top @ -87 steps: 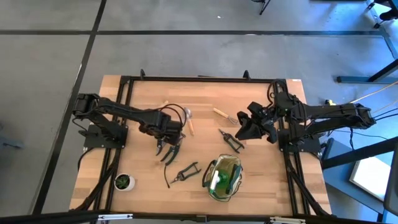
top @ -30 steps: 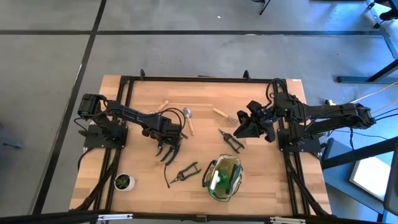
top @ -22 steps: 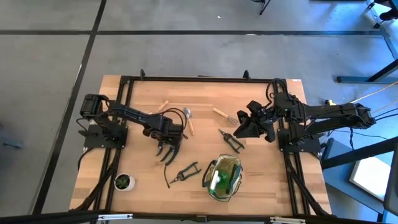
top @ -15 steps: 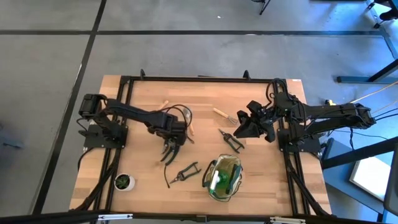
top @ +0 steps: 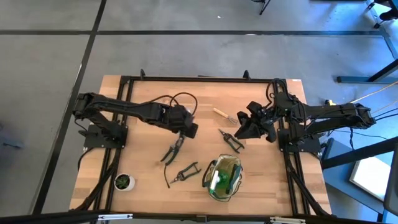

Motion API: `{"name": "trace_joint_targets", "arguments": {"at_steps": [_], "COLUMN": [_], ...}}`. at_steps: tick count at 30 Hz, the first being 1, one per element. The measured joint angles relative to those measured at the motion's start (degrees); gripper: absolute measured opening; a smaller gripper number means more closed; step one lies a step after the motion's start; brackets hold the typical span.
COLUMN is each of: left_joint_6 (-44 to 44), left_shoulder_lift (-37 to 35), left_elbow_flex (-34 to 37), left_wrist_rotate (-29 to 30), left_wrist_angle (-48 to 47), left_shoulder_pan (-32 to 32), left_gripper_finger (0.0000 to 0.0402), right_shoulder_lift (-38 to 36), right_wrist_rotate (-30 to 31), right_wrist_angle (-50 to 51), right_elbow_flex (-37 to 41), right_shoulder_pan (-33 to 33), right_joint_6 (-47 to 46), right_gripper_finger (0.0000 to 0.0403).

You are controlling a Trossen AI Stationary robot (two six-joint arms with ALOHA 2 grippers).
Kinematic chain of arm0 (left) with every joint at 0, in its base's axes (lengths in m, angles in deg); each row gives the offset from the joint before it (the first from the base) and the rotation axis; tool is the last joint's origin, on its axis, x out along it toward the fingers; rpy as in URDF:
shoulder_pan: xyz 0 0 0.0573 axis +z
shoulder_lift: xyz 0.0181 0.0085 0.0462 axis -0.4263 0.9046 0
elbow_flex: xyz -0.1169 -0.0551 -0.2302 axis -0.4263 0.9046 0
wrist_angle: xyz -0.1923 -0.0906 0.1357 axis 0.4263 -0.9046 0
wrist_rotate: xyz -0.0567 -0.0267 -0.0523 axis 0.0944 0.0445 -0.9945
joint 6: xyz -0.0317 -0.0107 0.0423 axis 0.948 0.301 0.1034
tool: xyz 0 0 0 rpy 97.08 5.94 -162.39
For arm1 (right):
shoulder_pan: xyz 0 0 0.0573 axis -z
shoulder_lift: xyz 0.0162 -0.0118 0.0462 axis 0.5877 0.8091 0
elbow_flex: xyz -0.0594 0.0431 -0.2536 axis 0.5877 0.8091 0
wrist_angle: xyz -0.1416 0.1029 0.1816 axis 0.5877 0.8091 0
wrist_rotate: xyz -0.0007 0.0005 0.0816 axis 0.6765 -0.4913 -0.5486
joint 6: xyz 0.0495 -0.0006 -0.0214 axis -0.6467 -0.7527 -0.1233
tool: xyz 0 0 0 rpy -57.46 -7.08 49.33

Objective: Pick & Place Garden tools in Gardening bag
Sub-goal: Put the green shear scissors into the gardening bag

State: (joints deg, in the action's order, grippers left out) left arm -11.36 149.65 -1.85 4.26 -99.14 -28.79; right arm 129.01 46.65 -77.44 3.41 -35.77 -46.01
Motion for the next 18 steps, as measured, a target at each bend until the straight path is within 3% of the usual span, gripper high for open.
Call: {"name": "trace_joint_targets", "arguments": {"at_steps": [11,14,18], "left_joint_6": [-0.07,-0.04,0.21], "left_shoulder_lift": [0.00,0.40,1.70], "left_elbow_flex": [-3.66,-3.73,-3.77], "left_wrist_rotate": [6.21,7.72,9.22], "left_wrist_angle": [27.24,33.31,39.34], "left_shoulder_pan": [-7.39,-9.61,-12.63], "left_gripper_finger": [0.0191,0.0191,0.0191], "right_shoulder_lift": [-3.02,-7.05,-12.76], "right_wrist_rotate": [0.55,8.43,23.77], "right_wrist_angle": [1.39,3.43,9.94], "right_elbow_flex": [0.00,0.00,0.00], "right_shoulder_pan": [-5.29,-9.50,-18.77], "right_joint_6": [-2.43,-1.29,3.76], "right_gripper_finger": [0.0087,0.0087,0.0086]}}
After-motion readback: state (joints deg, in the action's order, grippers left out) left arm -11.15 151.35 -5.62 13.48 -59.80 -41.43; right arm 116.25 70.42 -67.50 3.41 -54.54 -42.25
